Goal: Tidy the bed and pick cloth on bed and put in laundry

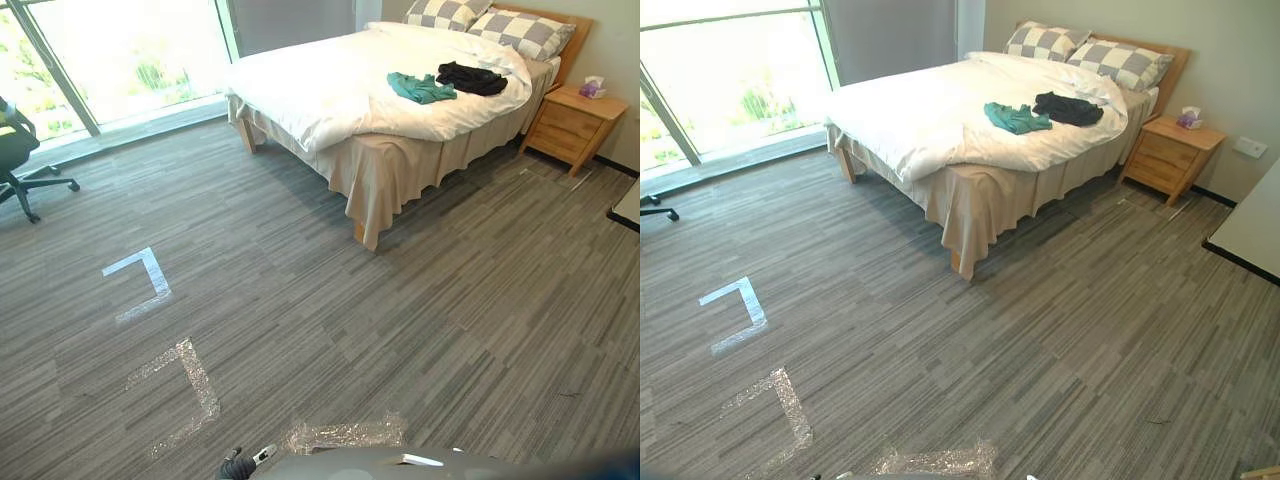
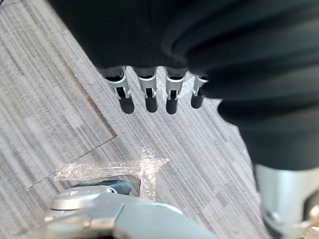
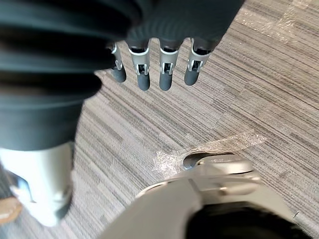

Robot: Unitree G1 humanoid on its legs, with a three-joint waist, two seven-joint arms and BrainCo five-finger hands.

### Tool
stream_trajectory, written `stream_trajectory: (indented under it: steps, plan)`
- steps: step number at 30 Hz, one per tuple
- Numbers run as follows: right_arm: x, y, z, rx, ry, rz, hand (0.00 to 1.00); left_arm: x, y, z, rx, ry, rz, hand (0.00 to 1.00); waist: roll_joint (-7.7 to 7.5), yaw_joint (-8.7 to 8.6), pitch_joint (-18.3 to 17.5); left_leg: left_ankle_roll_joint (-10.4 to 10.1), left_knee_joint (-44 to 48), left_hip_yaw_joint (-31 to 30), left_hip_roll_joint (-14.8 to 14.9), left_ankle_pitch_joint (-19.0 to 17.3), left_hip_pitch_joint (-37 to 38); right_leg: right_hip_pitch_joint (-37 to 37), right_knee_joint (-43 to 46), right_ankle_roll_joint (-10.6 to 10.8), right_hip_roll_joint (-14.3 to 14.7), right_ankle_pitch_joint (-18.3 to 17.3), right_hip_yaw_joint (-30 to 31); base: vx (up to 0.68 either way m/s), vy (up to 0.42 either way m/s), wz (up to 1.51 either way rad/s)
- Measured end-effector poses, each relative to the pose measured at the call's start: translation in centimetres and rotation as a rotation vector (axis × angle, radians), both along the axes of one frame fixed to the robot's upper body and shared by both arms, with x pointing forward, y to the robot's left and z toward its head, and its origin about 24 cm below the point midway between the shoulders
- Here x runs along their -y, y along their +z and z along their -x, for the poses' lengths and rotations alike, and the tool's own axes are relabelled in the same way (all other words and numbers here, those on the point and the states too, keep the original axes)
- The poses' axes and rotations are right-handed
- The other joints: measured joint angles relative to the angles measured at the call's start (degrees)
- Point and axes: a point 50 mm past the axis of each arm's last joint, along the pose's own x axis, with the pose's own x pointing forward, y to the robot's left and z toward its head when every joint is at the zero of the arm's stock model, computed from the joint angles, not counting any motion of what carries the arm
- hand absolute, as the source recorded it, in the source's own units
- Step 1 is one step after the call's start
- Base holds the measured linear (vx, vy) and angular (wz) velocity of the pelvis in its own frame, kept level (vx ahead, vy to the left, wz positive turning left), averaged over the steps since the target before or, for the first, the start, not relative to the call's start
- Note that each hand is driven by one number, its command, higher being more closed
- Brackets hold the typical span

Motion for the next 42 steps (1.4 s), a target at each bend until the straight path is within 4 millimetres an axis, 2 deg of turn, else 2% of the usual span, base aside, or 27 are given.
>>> stream_trajectory:
  steps: [5, 7, 9, 18, 27, 32, 33, 34, 36, 37, 38, 39, 40, 42]
  plan:
    - [0.0, 0.0, -0.2, 0.011, -0.005, 0.002, 0.0, 0.1, -0.1, -0.6, -0.007, -0.054, -0.013, 0.0, -0.03, -0.04, 0.4, 0.0, -2.6, 0.1, -0.2, 0.9, 2.7, 2.4, -2.9, 0.4, 0.1, 0.9, -1.0, 0.12, 0.009, 0.04]
    - [0.0, 0.0, -0.3, 0.015, -0.003, 0.002, 0.0, 0.1, -0.1, -0.8, -0.016, -0.114, -0.029, 0.0, 0.0, -0.19, 0.5, -0.2, -2.6, 0.1, -0.2, 0.7, 3.0, 3.2, -3.7, 2.5, 0.1, 1.0, -2.1, 0.05, -0.012, 0.08]
    - [0.0, 0.0, -0.3, 0.015, -0.003, 0.002, 0.0, 0.2, -0.1, -1.0, -0.017, -0.146, -0.038, 0.0, 0.02, -0.19, 1.0, -0.6, -2.7, 0.2, -0.1, 0.5, 3.8, 3.9, -3.8, 2.7, 0.1, 1.0, -2.2, 0.0, 0.0, 0.0]
    - [0.0, 0.1, -0.5, 0.016, 0.027, 0.003, 0.0, 0.2, 0.0, -1.6, -0.009, -0.169, -0.042, 0.0, 0.06, -0.14, 1.6, -1.1, -3.7, 1.6, -0.1, 0.3, 4.8, 4.3, -3.9, 2.8, 0.1, 0.9, -2.1, -0.03, -0.022, -0.07]
    - [0.0, 0.0, -0.6, 0.016, 0.024, 0.0, 0.0, 0.2, 0.0, -1.6, -0.011, -0.168, -0.042, 0.0, -0.28, -0.22, 2.2, -0.3, -5.2, 1.9, -0.2, 1.0, 5.7, 4.0, -4.2, 2.7, 0.1, 1.0, -2.1, -0.05, -0.026, -0.02]
    - [0.0, 0.0, -0.8, 0.026, -0.004, -0.004, 0.0, 0.1, 0.0, -1.8, -0.011, -0.168, -0.048, 0.0, -0.5, -0.83, 2.9, -0.3, -5.6, 2.5, -0.2, 1.0, 5.6, 3.4, -3.5, 1.9, 0.1, 0.6, -2.0, 0.0, -0.013, -0.04]
    - [0.0, 0.1, -1.0, 0.032, -0.005, -0.005, 0.0, 0.0, 0.1, -2.0, -0.005, -0.169, -0.051, 0.0, -0.95, -0.93, 3.4, -0.3, -5.5, 2.9, -0.1, 1.0, 5.4, 1.7, -1.0, 0.9, 0.1, -0.6, -1.8, 0.02, -0.023, -0.19]
    - [0.0, 0.1, -1.4, 0.041, -0.014, -0.008, 0.0, 0.0, 0.1, -2.5, 0.006, -0.172, -0.054, 0.0, -0.59, -0.94, 4.1, -0.4, -5.3, 3.5, 0.1, 0.9, 5.4, -0.3, 3.0, 0.7, 0.1, -2.5, -1.3, 0.02, -0.035, -0.24]
    - [-0.2, 0.1, -1.7, 0.051, -0.03, -0.013, 0.0, -0.2, 0.2, -2.7, 0.012, -0.173, -0.059, 0.0, -1.12, -1.0, 5.1, -0.7, -5.0, 4.2, 0.2, 0.5, 5.4, -2.9, 8.4, 0.9, -0.3, -5.2, -1.0, 0.02, -0.02, -0.28]
    - [-0.3, 0.1, -1.8, 0.058, -0.054, -0.018, 0.0, -0.4, 0.3, -3.2, 0.021, -0.175, -0.066, 0.0, -1.29, -0.84, 5.8, -0.7, -4.0, 5.6, 0.3, -0.4, 5.0, -6.2, 14.3, 1.6, -0.8, -7.3, -0.7, 0.02, -0.02, -0.52]
    - [-0.3, 0.1, -1.9, 0.066, -0.064, -0.02, 0.0, -0.4, 0.3, -3.2, 0.022, -0.174, -0.069, 0.0, -1.46, -0.88, 6.1, -0.5, -3.3, 6.8, 0.5, -1.0, 4.7, -9.5, 20.1, 2.9, -1.5, -8.6, -2.3, 0.02, -0.026, -0.58]
    - [-0.3, 0.1, -2.0, 0.07, -0.071, -0.02, 0.0, -0.5, 0.3, -3.3, 0.024, -0.174, -0.07, 0.0, -1.57, -0.98, 6.3, -0.5, -3.3, 7.3, 0.6, -1.1, 4.8, -11.2, 23.1, 3.1, -2.0, -8.9, -3.5, 0.07, -0.041, -0.59]
    - [-0.3, 0.1, -1.8, 0.076, -0.134, -0.027, 0.0, -0.6, 0.4, -3.6, 0.027, -0.173, -0.074, 0.0, -1.29, -1.85, 6.6, -1.1, -3.2, 8.4, 1.4, -1.8, 5.4, -15.5, 30.5, 1.5, -4.7, -11.3, -9.8, 0.12, -0.06, -0.44]
    - [-0.1, 0.2, -1.8, 0.083, -0.172, -0.027, 0.0, -0.5, 0.5, -4.0, 0.038, -0.171, -0.072, 0.0, -0.71, -2.92, 6.9, -3.1, -1.4, 9.2, 4.4, -3.8, 5.8, -17.3, 28.5, 1.3, -5.9, -11.4, -11.7, 0.17, -0.11, -0.35]
